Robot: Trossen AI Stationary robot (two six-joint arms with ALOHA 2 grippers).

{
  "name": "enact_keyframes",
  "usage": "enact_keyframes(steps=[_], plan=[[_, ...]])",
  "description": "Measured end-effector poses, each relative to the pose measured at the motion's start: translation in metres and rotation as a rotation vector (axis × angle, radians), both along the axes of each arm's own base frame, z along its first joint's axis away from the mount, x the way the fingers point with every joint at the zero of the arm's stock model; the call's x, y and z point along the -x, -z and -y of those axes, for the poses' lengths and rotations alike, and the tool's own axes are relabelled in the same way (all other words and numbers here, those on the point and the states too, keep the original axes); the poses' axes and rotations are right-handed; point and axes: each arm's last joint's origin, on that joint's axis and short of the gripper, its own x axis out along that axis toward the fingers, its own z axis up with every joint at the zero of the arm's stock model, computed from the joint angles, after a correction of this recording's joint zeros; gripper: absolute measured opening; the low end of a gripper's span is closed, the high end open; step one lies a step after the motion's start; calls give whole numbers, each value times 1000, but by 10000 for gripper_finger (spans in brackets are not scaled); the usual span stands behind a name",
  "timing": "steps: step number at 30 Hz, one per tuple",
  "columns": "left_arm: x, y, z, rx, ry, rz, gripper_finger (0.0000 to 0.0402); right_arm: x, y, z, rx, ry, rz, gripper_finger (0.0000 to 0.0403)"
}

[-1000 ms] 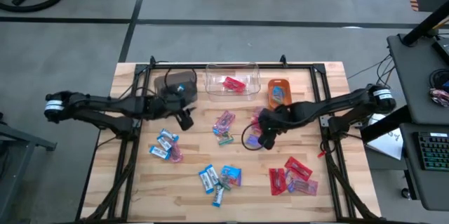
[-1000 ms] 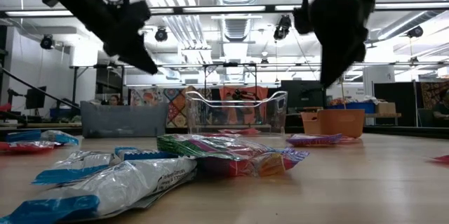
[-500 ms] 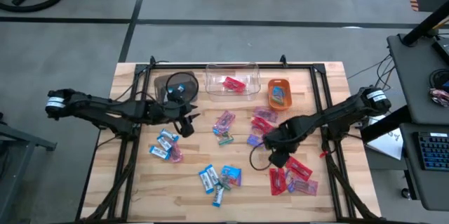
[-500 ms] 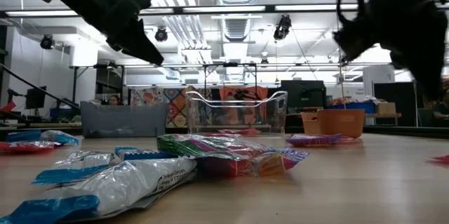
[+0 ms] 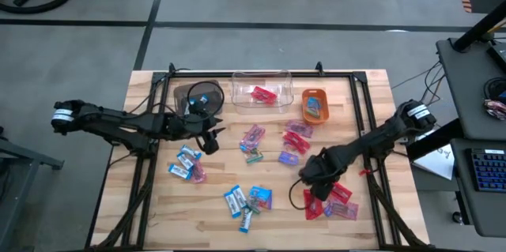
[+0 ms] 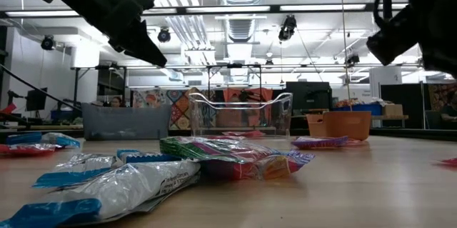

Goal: Sort candy
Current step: Put the red chocolate into the transparent bin

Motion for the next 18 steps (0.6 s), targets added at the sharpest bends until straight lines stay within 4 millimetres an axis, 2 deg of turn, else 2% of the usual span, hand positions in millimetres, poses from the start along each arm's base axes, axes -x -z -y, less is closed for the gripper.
enact_keyframes(steps=[2, 5, 7, 9, 12, 18], plan=[[0, 0, 0, 0, 0, 0, 122, 1, 4, -5, -3, -53, -8, 122], [0, 0, 0, 0, 0, 1, 121, 2, 7, -8, 57, -98, 9, 80], [0, 0, 0, 3, -2, 4, 120, 2, 7, -9, 81, -85, 18, 55], [0, 0, 0, 4, -3, 7, 120, 2, 7, -11, 67, -48, 10, 48], [0, -1, 0, 4, -2, 10, 120, 4, 6, -12, 37, 55, -31, 66], [-1, -1, 0, 4, -2, 18, 120, 5, 8, -12, 21, 94, -61, 158]])
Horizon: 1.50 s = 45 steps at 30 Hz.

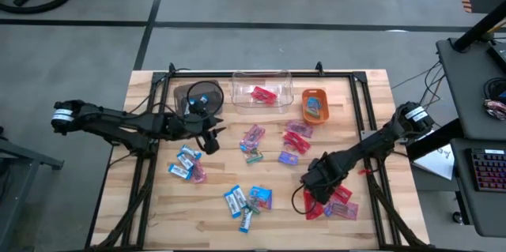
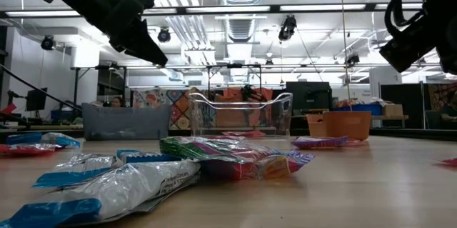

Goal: Sort candy
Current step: Put the red chocolate into the transparent bin

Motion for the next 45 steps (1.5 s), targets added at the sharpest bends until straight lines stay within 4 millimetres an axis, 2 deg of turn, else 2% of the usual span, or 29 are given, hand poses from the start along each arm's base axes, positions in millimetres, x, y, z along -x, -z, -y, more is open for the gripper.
enact_keyframes(steps=[4, 8, 15, 23, 35, 40, 45], plan=[[0, 0, 0, 0, 0, 2, 120, 3, 5, 4, 67, -8, 9, 215], [0, 0, 0, 0, 0, 4, 120, 7, 14, 7, 86, -36, 14, 252], [0, 0, 0, 0, 0, 5, 120, 11, 32, 9, 61, -45, 69, 255], [0, 0, 0, 0, 0, 5, 120, 14, 35, 11, 113, -70, 90, 201], [-3, -5, 0, 1, 0, 59, 120, 14, 36, 13, 149, -112, 111, 20], [-4, -7, 0, 2, 1, 83, 120, 16, 30, 15, 173, -122, 133, 10], [-5, -7, 0, 3, 0, 91, 120, 19, 10, 20, 214, -116, 247, 9]])
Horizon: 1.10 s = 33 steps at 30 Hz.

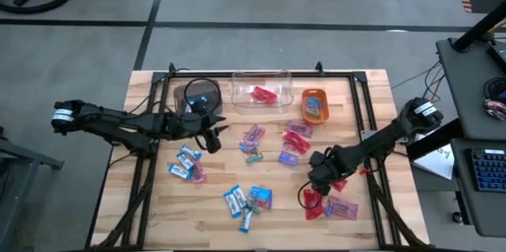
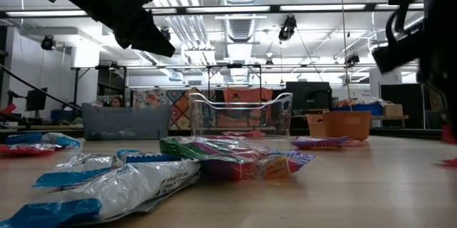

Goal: Sort candy
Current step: Put the red chocolate into the transparent bin

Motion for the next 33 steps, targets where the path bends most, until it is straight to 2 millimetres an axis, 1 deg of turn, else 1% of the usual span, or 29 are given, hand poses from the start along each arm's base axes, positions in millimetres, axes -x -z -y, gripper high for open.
enact_keyframes(steps=[5, 10, 15, 20, 23, 26, 28, 33], plan=[[-3, -5, 2, 31, 45, 62, 120, 5, -29, 8, 86, 17, 219, 9], [-8, -11, 5, 61, 134, 177, 120, 5, -55, 15, 196, 17, 516, 9], [-9, -7, 11, 54, 232, 321, 120, -2, -69, 16, 303, -13, 778, 9], [-17, 5, 17, 44, 291, 459, 120, -15, -77, 13, 406, -17, 985, 8], [-28, 14, 19, 41, 303, 487, 121, -21, -80, 13, 436, 1, 1097, 8], [-43, 22, 21, 35, 333, 498, 131, -25, -83, 13, 456, -4, 1176, 8], [-54, 27, 23, 37, 347, 508, 144, -28, -85, 13, 470, -14, 1226, 8], [-82, 37, 26, 52, 389, 529, 187, -37, -88, 13, 519, -47, 1288, 8]])
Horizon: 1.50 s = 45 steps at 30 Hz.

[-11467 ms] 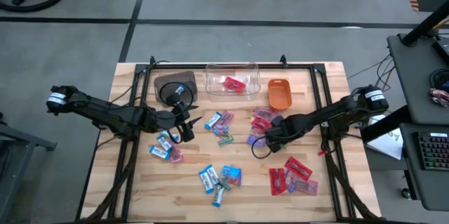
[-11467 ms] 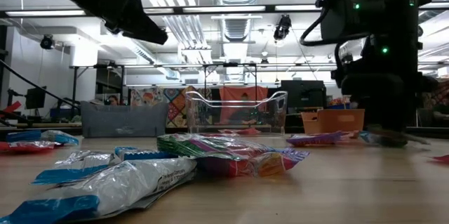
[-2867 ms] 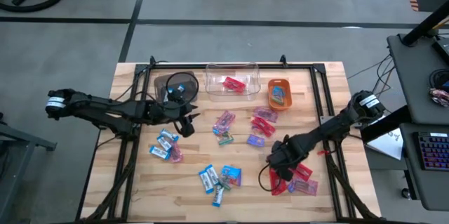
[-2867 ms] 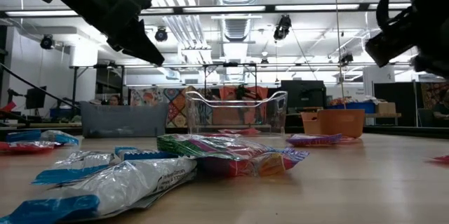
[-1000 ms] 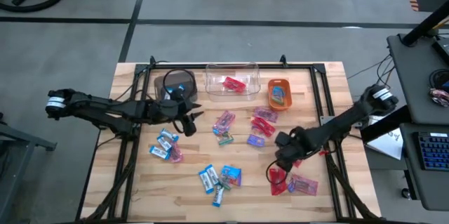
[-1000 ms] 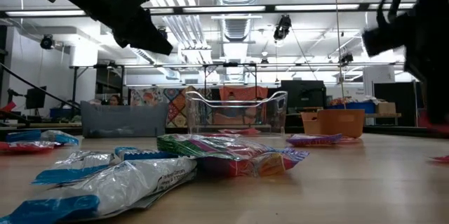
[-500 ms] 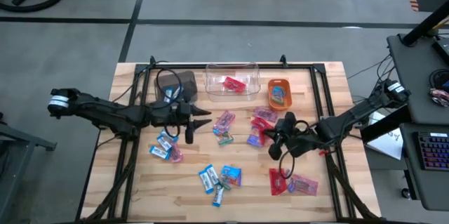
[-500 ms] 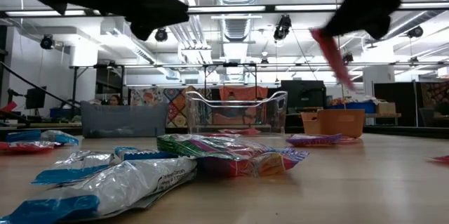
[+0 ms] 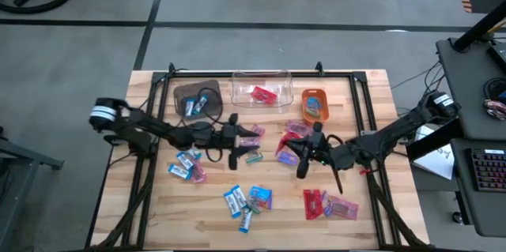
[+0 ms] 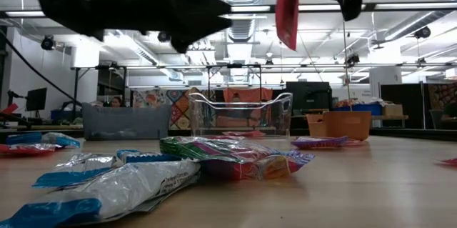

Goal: Sort candy
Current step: Put the red chocolate into the transparent bin

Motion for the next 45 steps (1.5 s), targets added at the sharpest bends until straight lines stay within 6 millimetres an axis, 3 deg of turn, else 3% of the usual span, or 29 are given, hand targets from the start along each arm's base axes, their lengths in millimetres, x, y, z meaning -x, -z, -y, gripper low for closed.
enact_keyframes(steps=[7, 15, 20, 25, 29, 33, 40, 45], plan=[[-34, 10, 3, -1, 26, -3, 227, -11, -1, 5, 35, 25, 9, 8], [-56, 14, 4, 28, 3, -4, 214, -17, 0, 7, 61, 37, -9, 8], [-60, 14, 3, 28, -19, -6, 159, -18, 0, 6, 70, 35, -13, 8], [-57, 19, 2, 27, -47, -20, 32, -18, 1, 6, 76, 35, -18, 9], [-53, 20, 2, 30, -45, -26, 12, -17, -1, 7, 88, 32, -15, 18], [-47, 24, 3, 31, 36, -32, 4, -13, -10, 7, 100, -26, 4, 58], [-24, 21, 9, -3, 278, 159, 1, -4, -21, 4, 91, -292, 11, 177], [-12, 22, 8, 9, 300, 223, 0, -7, -18, 2, 114, -371, -2, 250]])
